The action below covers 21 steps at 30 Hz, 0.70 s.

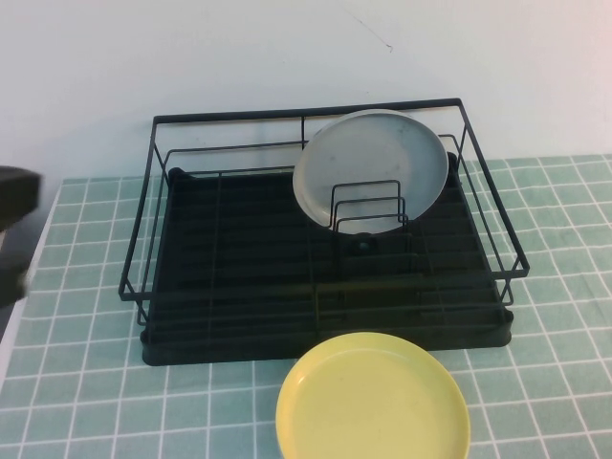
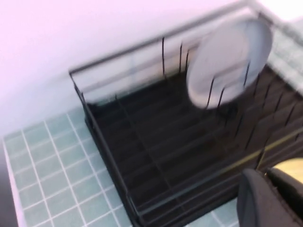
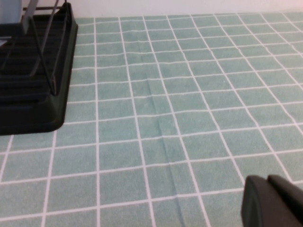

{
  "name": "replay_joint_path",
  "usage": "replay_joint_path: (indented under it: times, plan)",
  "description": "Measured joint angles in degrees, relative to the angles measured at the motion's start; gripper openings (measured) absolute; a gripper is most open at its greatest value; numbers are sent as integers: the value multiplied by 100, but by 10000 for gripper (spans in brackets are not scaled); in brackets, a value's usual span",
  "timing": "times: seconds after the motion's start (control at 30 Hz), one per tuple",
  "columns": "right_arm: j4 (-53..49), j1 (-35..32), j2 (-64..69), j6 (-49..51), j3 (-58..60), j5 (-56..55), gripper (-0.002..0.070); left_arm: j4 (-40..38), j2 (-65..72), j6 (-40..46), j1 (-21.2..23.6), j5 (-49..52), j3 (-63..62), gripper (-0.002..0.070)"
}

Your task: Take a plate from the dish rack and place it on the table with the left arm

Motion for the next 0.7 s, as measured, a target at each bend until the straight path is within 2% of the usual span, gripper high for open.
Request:
replay_joint_path:
  times: [0.27, 0.7]
  plan:
    - [0, 0, 0, 0, 0, 0, -2, 257, -1117, -258, 0, 54, 986, -1]
    - [0, 0, 0, 0, 0, 0, -2, 258, -1601, -291, 0, 1948, 1429, -1]
